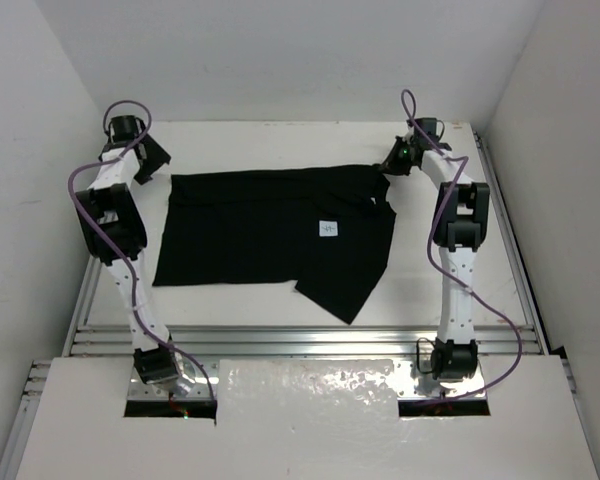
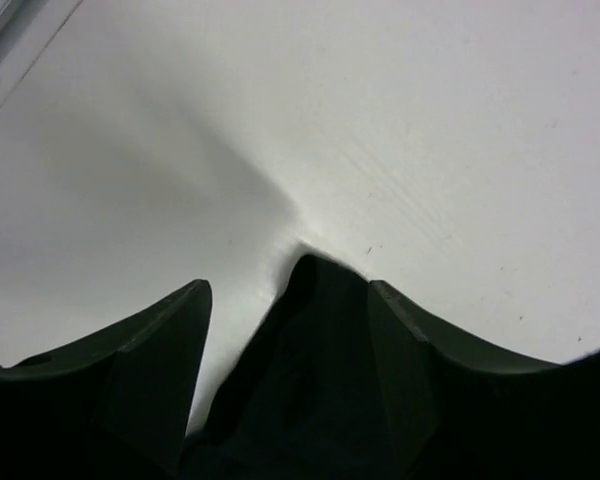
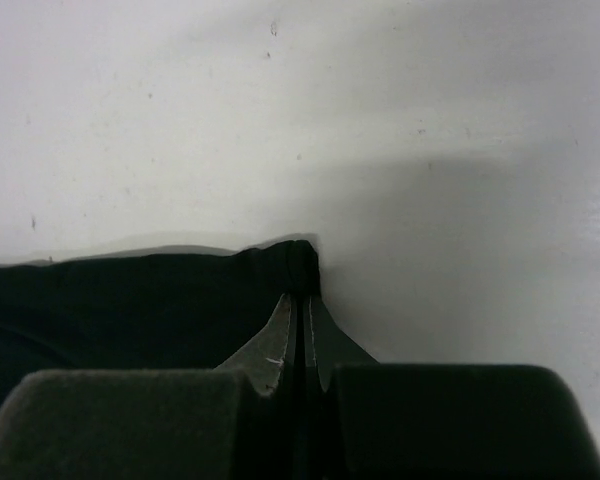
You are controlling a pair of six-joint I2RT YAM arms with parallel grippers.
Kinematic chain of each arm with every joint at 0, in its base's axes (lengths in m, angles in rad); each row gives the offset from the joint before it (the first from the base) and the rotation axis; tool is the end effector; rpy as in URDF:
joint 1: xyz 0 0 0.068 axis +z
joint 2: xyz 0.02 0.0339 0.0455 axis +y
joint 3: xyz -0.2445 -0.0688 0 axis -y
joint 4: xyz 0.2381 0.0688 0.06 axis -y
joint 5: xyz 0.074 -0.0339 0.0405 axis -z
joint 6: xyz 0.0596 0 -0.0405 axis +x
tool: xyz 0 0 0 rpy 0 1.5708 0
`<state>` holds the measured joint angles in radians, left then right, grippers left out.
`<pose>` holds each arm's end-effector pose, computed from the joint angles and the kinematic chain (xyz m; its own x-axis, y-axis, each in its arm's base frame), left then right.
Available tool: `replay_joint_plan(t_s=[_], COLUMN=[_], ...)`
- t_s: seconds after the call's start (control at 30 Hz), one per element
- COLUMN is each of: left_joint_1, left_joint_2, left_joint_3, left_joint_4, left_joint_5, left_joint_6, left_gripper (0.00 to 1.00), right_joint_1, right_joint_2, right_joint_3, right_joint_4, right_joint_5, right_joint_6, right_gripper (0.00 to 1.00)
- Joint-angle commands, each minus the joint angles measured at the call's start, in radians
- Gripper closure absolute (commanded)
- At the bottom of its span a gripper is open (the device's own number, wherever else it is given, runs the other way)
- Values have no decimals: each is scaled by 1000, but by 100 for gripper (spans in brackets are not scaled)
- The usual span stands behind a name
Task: Fold and stack the t-shirts
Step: Fold the flattened tshirt in 1/3 of the way
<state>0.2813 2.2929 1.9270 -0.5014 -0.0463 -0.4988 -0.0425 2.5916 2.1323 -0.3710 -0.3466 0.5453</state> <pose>0.4909 0.1447 0.1660 -0.4969 -0.6410 -0.5850 -0.6192 0.7342 -0.2785 0.5566 -0.0034 0.0935 -0.7286 0.5193 -0.4468 0.2209 0.7955 0.5643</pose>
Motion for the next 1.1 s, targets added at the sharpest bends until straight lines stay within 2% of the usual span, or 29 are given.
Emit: replay_joint_plan(t_s=[0.0,0.13,0.23,0.3,0.37,0.4,0.5,0.63,0.7,0.77,0.8,0.97,1.03,1.07], left_joint_1=[12,13,21,27,27,27,27,30,30,30,30,30,30,30], left_joint_2=[75,157,148,145,155,172,197,206,212,214,205,220,230,232], left_joint_3=[84,121,40,-11,-10,3,36,62,99,124,128,176,190,187], left_joint_4=[84,92,217,276,265,262,228,215,193,166,169,169,150,150], left_joint_5=[147,302,455,488,481,473,424,387,321,252,202,137,131,131], left_joint_6=[66,65,53,34,32,31,31,28,13,-12,-17,-37,-38,-37], left_gripper=[39,38,34,35,38,55,84,86,86,92,100,100,84,71], right_joint_1=[-2,0,0,-2,-3,-3,-3,-5,-5,-5,-7,-8,-10,-10], right_joint_2=[-56,-48,-62,-73,-93,-117,-152,-149,-140,-152,-162,-174,-163,-151], right_joint_3=[-20,1,-9,-27,-58,-80,-136,-108,-89,-100,-113,-135,-104,-91], right_joint_4=[-34,-60,-98,-141,-141,-137,-129,-169,-212,-230,-226,-238,-255,-262], right_joint_5=[43,21,62,136,161,169,207,244,276,296,294,311,296,290], right_joint_6=[-39,-41,-39,-13,2,13,22,19,19,25,27,22,15,7], right_gripper=[100,100,100,100,100,100,100,100,100,100,100,100,100,100])
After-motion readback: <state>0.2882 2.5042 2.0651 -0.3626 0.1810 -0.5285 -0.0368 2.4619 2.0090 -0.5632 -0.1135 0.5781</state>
